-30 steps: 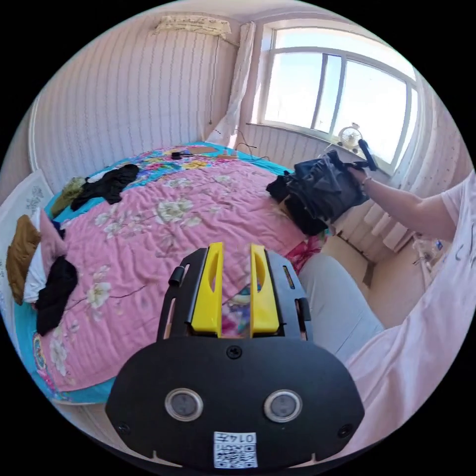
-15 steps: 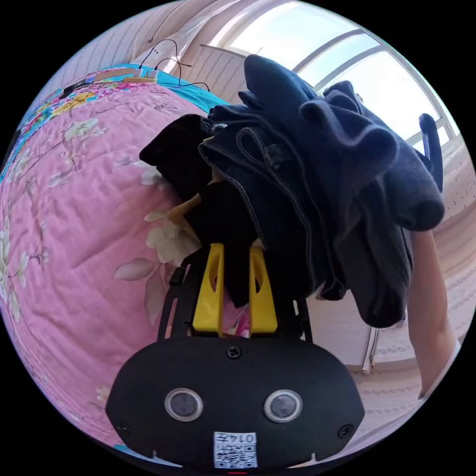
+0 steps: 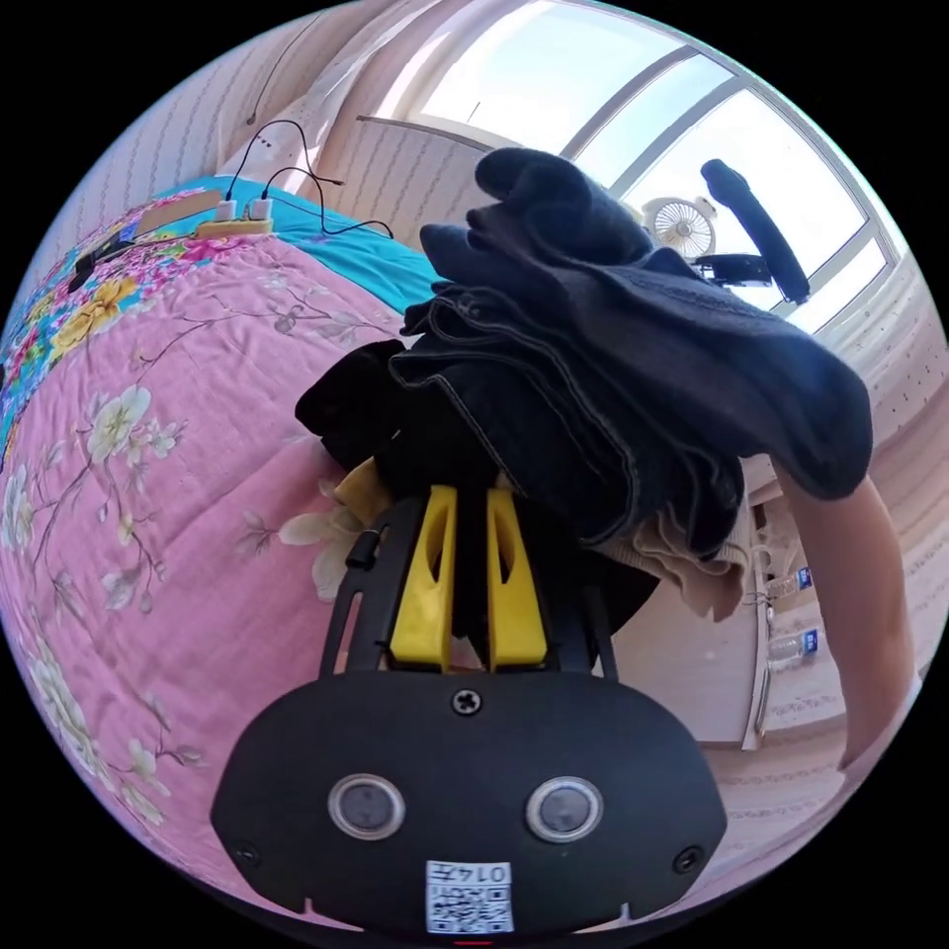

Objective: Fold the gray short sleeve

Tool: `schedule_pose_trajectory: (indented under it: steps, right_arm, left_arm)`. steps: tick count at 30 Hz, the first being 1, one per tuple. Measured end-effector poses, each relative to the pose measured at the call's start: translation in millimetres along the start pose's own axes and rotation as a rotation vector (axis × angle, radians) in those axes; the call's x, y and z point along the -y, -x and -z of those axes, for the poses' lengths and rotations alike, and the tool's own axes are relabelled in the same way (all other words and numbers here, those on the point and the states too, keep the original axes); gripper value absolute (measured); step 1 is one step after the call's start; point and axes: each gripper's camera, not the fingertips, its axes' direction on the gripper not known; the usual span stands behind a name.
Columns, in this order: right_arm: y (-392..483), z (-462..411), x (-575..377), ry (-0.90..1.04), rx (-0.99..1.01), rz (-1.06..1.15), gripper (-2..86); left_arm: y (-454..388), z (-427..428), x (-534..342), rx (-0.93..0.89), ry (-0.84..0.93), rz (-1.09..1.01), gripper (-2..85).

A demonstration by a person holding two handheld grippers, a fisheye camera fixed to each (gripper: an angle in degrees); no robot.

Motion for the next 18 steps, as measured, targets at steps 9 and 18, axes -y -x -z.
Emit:
schedule_pose_trajectory:
  steps: [9,18]
  right_arm:
    - [11,56,-23,-0.085,0.032,0.035,-0.6]
    - [4,131,-57,-0.172,0.123,0.151,6.3]
  left_arm:
    - [-21,73,-84,0.080,-0.146,-0.107,0.3]
    - [-89,110,-101,0.125,-0.269,-0.258,2.8]
